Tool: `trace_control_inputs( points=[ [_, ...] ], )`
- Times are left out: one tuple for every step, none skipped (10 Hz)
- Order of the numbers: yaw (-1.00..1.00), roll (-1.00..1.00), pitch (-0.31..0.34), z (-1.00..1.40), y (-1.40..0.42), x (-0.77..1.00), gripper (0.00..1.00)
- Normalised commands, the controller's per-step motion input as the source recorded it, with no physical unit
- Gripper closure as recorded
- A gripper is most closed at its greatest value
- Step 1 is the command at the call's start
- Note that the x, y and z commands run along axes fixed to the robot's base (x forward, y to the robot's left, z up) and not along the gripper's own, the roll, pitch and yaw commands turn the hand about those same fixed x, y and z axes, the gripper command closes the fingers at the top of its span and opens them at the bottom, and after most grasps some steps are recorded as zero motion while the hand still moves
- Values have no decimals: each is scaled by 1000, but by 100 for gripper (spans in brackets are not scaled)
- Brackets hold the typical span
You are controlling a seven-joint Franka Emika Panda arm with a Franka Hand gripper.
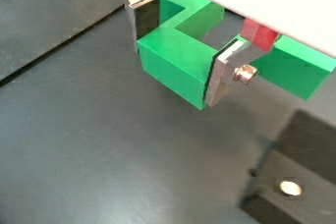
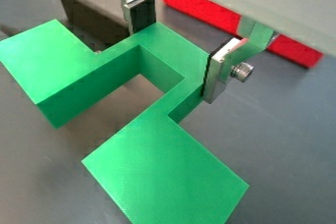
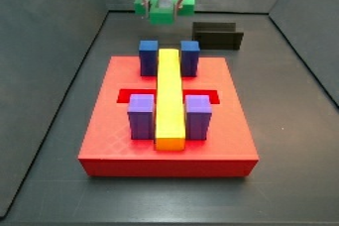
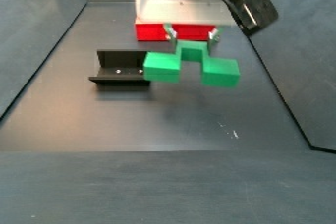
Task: Pick up the green object. Move up. Place the green object on the fixture. Regrasp the green object. Move to above the board. Insert the green object.
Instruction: Place the green object on the fixture.
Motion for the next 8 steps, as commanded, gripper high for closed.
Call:
trace_control_inputs(
  points=[
    [-77, -509, 143, 1000, 0, 471, 100],
    [-46, -591, 103, 1000, 0, 349, 100],
    [-20, -826, 3, 760, 6, 303, 100],
    [-34, -1000, -3, 483, 0, 320, 100],
    [-71, -1000, -129, 283, 0, 294, 100],
    [-77, -1000, -151, 229, 0, 286, 100],
    [-80, -1000, -151, 229, 0, 289, 100],
    [-97, -1000, -166, 146, 0, 300, 100]
  ],
)
